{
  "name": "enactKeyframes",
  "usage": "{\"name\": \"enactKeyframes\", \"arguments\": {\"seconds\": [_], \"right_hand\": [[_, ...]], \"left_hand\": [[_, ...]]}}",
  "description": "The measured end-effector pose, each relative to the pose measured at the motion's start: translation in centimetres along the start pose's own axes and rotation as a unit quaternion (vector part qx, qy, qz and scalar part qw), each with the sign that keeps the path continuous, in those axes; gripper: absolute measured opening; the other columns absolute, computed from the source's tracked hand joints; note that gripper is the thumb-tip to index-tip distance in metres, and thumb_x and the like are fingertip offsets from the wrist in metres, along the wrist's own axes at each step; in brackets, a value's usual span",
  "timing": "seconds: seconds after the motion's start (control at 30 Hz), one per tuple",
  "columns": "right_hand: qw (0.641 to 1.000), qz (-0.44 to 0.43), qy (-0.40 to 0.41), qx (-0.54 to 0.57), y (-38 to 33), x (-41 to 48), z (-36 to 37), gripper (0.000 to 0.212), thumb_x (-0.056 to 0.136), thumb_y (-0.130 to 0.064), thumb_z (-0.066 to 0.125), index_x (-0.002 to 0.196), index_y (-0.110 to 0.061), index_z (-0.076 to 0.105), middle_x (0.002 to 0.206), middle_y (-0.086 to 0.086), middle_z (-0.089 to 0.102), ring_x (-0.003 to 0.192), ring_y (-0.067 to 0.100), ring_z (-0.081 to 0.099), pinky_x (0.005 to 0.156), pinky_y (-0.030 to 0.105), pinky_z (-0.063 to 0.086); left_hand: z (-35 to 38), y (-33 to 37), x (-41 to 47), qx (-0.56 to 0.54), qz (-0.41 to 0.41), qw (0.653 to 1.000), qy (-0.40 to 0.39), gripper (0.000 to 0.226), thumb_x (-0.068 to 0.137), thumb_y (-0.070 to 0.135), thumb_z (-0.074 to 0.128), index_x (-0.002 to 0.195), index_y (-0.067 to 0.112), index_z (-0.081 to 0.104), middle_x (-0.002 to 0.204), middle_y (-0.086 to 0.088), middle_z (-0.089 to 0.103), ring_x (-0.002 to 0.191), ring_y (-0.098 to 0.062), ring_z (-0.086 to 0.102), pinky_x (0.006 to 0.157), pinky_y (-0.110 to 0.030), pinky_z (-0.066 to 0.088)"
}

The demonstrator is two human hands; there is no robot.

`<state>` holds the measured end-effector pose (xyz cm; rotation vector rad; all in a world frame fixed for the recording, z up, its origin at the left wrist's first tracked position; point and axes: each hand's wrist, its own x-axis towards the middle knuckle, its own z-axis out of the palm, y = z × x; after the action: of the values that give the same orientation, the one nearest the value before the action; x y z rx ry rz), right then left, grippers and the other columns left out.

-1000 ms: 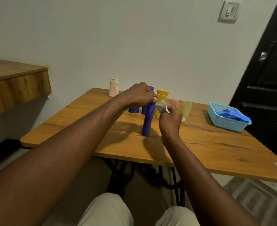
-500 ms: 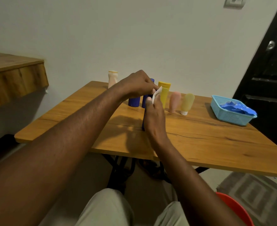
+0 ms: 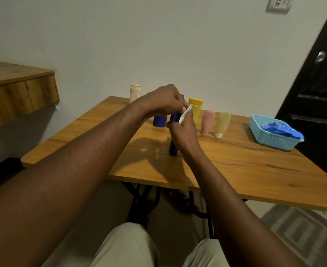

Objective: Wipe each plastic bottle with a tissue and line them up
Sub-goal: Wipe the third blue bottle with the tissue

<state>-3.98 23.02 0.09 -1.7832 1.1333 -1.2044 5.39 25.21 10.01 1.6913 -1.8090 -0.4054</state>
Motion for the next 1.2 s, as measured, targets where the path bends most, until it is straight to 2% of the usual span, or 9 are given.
{"name": "enactKeyframes", "arguments": {"seconds": [0.17,0.3,0.37,0.47,0.63,0.77,0.9,1.03,1.2], "right_hand": [[0.996,-0.052,0.062,-0.03,1.0,-1.4,-1.2,0.05,0.086,-0.044,0.03,0.117,-0.013,0.056,0.123,0.017,0.055,0.115,0.037,0.052,0.094,0.066,0.046],[0.989,-0.093,0.118,0.012,1.0,-2.6,-3.2,0.025,0.099,-0.009,0.049,0.105,-0.012,0.072,0.098,0.0,0.065,0.096,0.015,0.062,0.086,0.04,0.056],[0.986,-0.08,0.146,0.031,0.6,-1.8,-3.9,0.022,0.096,-0.005,0.059,0.107,-0.014,0.075,0.091,-0.012,0.069,0.09,0.005,0.065,0.081,0.029,0.059],[0.985,-0.072,0.155,0.024,0.2,-0.2,-4.4,0.018,0.096,-0.007,0.062,0.104,-0.014,0.076,0.09,-0.008,0.071,0.087,0.007,0.067,0.08,0.033,0.061],[0.997,-0.057,0.044,0.007,1.6,-1.1,-3.1,0.02,0.095,0.0,0.053,0.094,-0.011,0.07,0.08,0.002,0.067,0.08,0.02,0.063,0.074,0.041,0.055],[0.999,0.02,-0.03,-0.003,3.8,-1.9,-2.8,0.018,0.094,-0.007,0.057,0.103,-0.014,0.07,0.092,0.001,0.071,0.09,0.019,0.067,0.081,0.047,0.059],[0.99,0.092,-0.106,0.029,3.0,-1.2,-3.7,0.019,0.098,-0.008,0.05,0.103,-0.016,0.066,0.099,0.004,0.066,0.093,0.019,0.062,0.076,0.035,0.053],[0.992,0.058,-0.092,0.059,0.6,0.2,-4.9,0.034,0.097,0.004,0.047,0.121,-0.01,0.065,0.117,0.007,0.063,0.112,0.022,0.056,0.095,0.041,0.048],[0.989,0.071,-0.113,0.057,2.3,-0.9,-4.1,0.031,0.099,-0.003,0.05,0.123,-0.015,0.066,0.116,0.004,0.065,0.113,0.022,0.059,0.094,0.042,0.052]], "left_hand": [[-0.1,0.0,-0.3,-0.01,-0.005,1.0,0.002,0.028,0.095,0.01,0.065,0.119,0.016,0.077,0.103,0.014,0.069,0.103,-0.015,0.063,0.074,-0.025,0.045],[-0.2,0.0,-0.4,-0.009,0.0,1.0,0.001,0.028,0.095,0.01,0.065,0.119,0.016,0.077,0.121,0.007,0.073,0.11,-0.015,0.063,0.081,-0.026,0.045],[-0.3,0.0,-0.5,-0.006,0.002,1.0,-0.001,0.029,0.095,0.01,0.065,0.121,0.015,0.076,0.123,0.004,0.072,0.112,-0.017,0.062,0.086,-0.028,0.043],[0.0,0.4,-0.4,0.009,0.005,1.0,-0.005,0.03,0.096,0.009,0.064,0.124,0.013,0.074,0.126,0.001,0.071,0.113,-0.018,0.061,0.087,-0.03,0.041],[0.0,0.5,-0.6,0.014,0.005,1.0,0.002,0.031,0.097,0.01,0.063,0.126,0.014,0.074,0.127,0.004,0.07,0.107,-0.012,0.058,0.083,-0.026,0.039],[0.0,0.4,-0.9,0.011,0.007,1.0,0.001,0.032,0.097,0.011,0.064,0.128,0.015,0.072,0.129,0.002,0.069,0.106,-0.012,0.057,0.087,-0.029,0.04],[0.1,0.3,-1.0,0.015,0.009,1.0,0.004,0.033,0.097,0.011,0.063,0.129,0.015,0.072,0.131,0.002,0.068,0.108,-0.014,0.057,0.087,-0.03,0.039],[0.2,0.1,-1.0,0.007,0.016,1.0,0.003,0.033,0.098,0.01,0.063,0.13,0.014,0.071,0.134,0.001,0.066,0.107,-0.011,0.055,0.088,-0.03,0.038],[0.3,0.0,-0.8,0.012,0.017,1.0,0.009,0.032,0.098,0.011,0.063,0.129,0.016,0.072,0.133,0.002,0.067,0.11,-0.012,0.056,0.088,-0.03,0.038]]}}
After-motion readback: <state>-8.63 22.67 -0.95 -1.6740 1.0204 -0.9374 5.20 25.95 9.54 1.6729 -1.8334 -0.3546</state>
